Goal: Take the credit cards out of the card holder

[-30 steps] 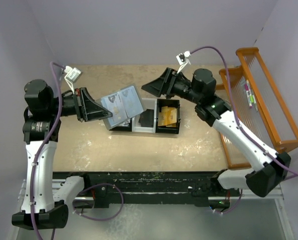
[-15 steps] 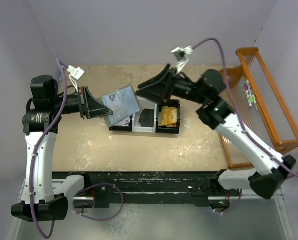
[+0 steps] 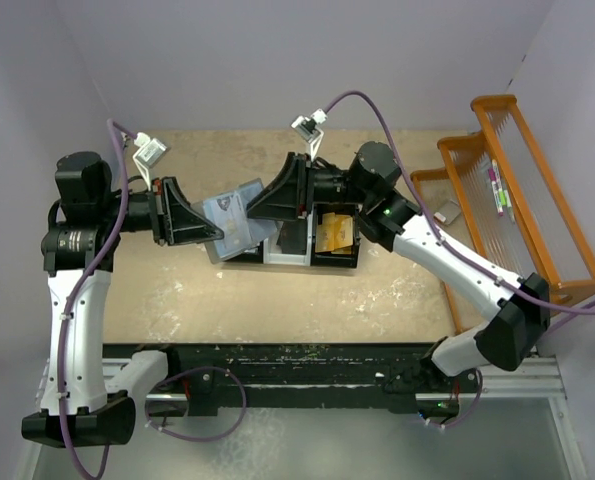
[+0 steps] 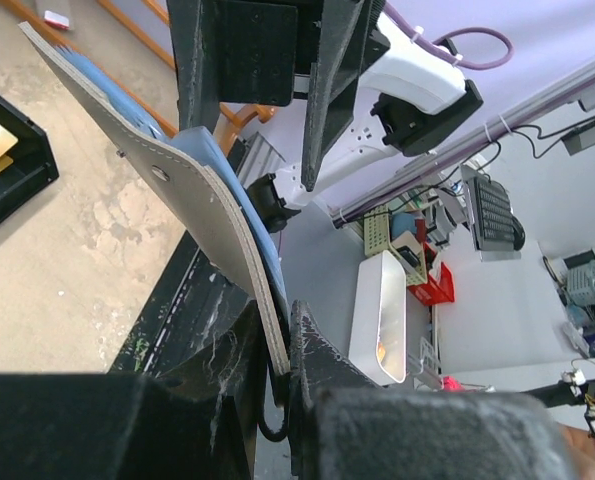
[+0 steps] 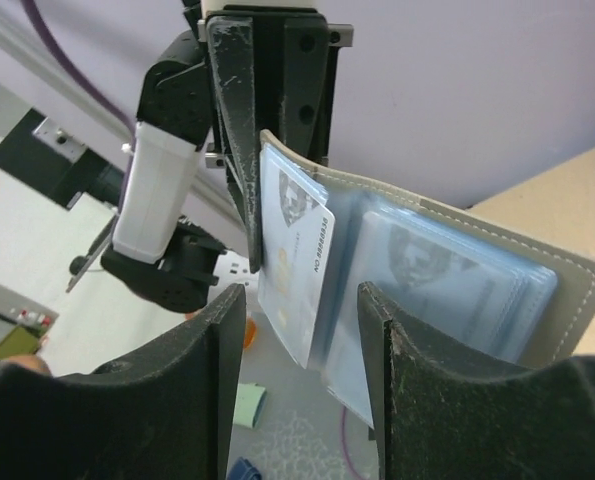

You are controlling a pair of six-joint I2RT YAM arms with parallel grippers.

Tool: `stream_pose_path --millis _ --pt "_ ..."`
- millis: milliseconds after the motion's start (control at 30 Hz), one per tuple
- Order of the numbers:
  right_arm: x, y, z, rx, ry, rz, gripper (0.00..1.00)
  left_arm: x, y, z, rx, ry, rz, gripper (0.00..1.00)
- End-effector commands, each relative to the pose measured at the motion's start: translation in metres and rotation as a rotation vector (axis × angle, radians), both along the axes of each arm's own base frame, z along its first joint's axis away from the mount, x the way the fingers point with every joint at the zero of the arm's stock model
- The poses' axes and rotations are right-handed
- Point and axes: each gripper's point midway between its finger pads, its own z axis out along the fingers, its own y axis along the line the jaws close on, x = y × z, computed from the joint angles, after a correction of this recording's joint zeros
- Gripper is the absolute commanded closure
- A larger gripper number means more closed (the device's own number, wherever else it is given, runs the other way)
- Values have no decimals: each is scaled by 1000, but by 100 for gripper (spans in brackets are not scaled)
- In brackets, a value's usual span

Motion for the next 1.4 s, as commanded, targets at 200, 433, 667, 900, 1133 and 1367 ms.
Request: stream_pose_path --millis 200,433,667,900,1133,1367 --pt "-21 3 20 106 -19 134 56 -22 -1 22 -23 -123 -88 100" --pt "-29 10 22 128 -10 184 63 -24 -1 23 -22 -127 -87 100" --pt "-40 5 26 183 5 235 82 -24 -1 23 -22 -126 -86 99" --pt "-50 -3 24 184 27 280 86 -31 -2 23 -29 -137 -113 99" --pt "-51 -4 27 210 40 290 100 -34 -2 24 -30 -144 -119 95" --pt "-50 -8 29 210 50 282 100 -35 -2 24 -27 -155 -115 88"
